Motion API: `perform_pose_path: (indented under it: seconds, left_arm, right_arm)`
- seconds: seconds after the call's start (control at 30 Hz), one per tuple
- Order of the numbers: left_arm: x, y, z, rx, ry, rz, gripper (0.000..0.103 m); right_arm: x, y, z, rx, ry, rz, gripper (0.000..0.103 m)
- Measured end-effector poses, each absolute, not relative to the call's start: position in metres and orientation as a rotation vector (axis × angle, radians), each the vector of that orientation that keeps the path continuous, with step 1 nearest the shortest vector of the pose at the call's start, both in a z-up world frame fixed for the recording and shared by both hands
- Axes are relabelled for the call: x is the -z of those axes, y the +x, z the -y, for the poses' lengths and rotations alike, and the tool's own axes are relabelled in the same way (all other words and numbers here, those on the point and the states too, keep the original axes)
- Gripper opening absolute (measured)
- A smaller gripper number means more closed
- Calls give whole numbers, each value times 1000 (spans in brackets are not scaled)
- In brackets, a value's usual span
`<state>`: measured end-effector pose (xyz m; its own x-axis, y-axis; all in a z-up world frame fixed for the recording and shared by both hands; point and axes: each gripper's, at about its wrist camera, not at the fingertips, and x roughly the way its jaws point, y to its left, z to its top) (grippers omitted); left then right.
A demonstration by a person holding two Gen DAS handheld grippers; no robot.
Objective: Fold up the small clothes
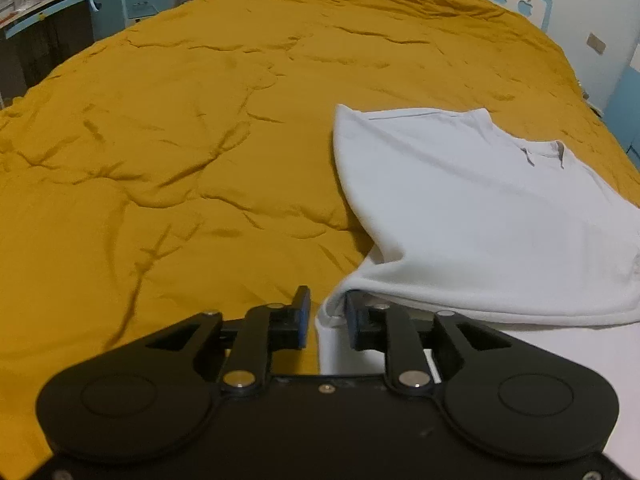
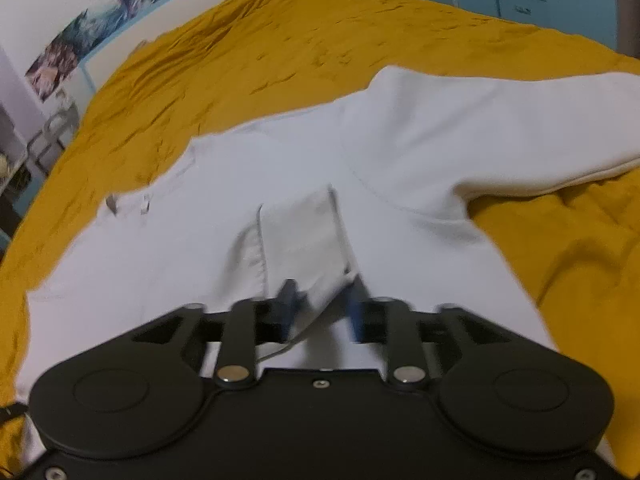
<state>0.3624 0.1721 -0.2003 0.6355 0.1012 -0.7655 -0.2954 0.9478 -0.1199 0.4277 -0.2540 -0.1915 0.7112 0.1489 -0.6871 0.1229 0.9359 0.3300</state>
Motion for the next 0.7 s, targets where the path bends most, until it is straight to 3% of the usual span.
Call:
perform_pose_path:
  seconds: [0.07, 0.1, 0.37, 0.47, 0.57, 0.67, 0.7]
  left_arm:
    - [195, 357, -171, -239, -252, -863, 24]
    - [192, 355, -171, -259, -247, -862, 19]
    - [166, 356, -165, -271, -273, -760, 19]
    - [169, 375, -160, -191, -342, -746, 29]
    - [178, 394, -160, -195, -368, -748, 29]
    - [181, 420, -174, -224, -392, -696, 47]
    - [183, 432, -183, -225, -426, -691, 48]
  right_arm:
    - [180, 425, 261, 12, 379, -764, 55]
    - [174, 423, 264, 14, 380, -748, 55]
    - [149, 410, 291, 27, 363, -710, 56]
    - [149, 404, 295, 34, 362, -705, 57]
    - [150, 400, 300, 48, 352, -716, 57]
    - [151, 401, 301, 46, 336, -726, 57]
    - [151, 401, 302, 49, 326, -726, 57]
